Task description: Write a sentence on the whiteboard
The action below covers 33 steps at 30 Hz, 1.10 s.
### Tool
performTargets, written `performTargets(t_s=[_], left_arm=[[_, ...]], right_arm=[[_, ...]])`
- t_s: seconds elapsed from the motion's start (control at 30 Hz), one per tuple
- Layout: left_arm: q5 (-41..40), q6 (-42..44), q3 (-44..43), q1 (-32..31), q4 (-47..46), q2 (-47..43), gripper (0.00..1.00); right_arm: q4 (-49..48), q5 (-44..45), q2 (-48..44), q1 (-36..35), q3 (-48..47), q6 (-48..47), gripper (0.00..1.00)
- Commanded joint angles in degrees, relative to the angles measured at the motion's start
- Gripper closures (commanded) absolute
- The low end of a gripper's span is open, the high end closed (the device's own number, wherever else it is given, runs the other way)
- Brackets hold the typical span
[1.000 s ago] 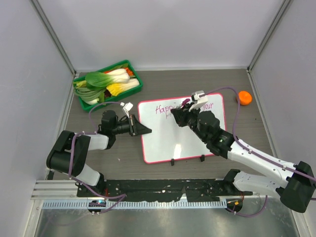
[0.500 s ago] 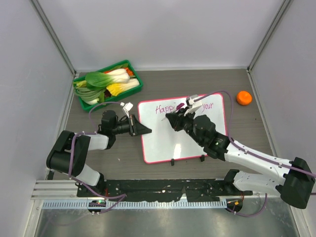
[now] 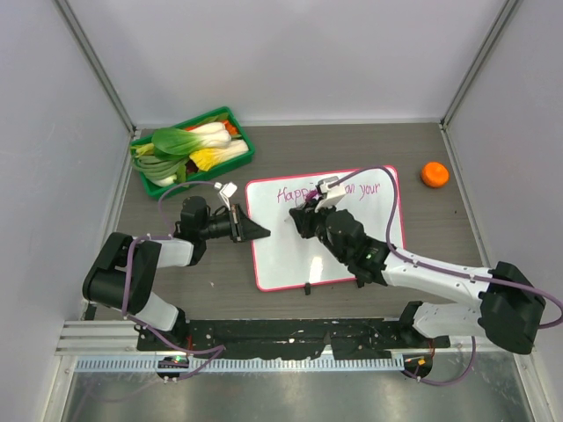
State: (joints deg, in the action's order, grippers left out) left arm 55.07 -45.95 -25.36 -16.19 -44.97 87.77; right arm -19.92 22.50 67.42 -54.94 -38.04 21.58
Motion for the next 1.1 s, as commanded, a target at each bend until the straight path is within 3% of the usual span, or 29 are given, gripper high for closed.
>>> performTargets(t_s=[0.0, 1.07], left_arm=[[-8.13, 7.9, 1.11, -1.04, 7.62, 1.18, 1.0], [-8.05, 7.81, 1.11, -0.95, 7.35, 1.35, 1.0]], right_arm=[[-3.9, 3.42, 2.36, -0.43, -2.74, 1.0, 0.99], [-3.11, 3.08, 4.3, -0.43, -1.16, 2.06, 0.99]])
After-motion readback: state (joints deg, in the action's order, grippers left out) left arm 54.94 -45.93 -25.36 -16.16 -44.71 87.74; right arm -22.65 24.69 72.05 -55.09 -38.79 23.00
